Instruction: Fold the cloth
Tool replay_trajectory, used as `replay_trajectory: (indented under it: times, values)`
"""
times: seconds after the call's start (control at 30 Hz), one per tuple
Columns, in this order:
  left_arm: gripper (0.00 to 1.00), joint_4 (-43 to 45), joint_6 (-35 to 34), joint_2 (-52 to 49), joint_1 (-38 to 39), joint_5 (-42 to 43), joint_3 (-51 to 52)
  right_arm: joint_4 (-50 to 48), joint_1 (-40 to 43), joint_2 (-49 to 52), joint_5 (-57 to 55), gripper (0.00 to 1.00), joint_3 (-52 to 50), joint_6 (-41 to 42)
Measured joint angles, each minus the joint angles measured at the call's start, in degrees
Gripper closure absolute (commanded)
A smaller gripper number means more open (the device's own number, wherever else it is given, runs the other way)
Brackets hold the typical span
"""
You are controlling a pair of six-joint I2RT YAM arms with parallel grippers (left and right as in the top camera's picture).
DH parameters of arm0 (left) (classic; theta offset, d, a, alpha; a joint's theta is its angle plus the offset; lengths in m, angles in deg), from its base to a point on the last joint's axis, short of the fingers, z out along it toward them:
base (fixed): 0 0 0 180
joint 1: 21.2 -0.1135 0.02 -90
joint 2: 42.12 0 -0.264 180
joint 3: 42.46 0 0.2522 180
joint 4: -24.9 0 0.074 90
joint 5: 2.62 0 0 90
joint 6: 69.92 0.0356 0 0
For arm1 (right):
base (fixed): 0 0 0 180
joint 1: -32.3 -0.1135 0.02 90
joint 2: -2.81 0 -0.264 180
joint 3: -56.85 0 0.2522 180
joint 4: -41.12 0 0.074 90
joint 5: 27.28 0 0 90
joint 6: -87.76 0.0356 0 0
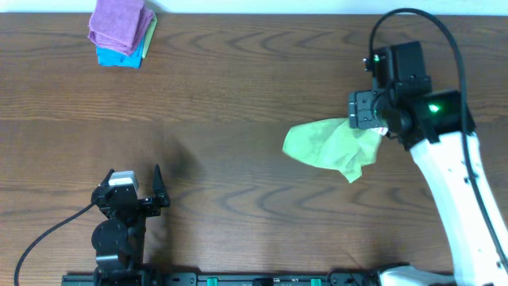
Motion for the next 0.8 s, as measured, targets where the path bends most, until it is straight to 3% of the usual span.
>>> replay_trajectory:
  times: [0.23,0.4,0.8]
  values:
    - [0.04,0.0,0.0,0.0,0.0,0.0,0.0,0.3,-0.1,4.2,7.5,0.01,0.0,-5.2]
    - [0.05,0.0,0.0,0.0,0.0,0.0,0.0,0.3,-0.4,4.8,12.4,0.07,-2.0,-11.4]
    - [0.05,0.0,0.0,0.0,0.0,0.0,0.0,-12.7,-0.5,5.0,14.1,0.17,-19.0,-17.2]
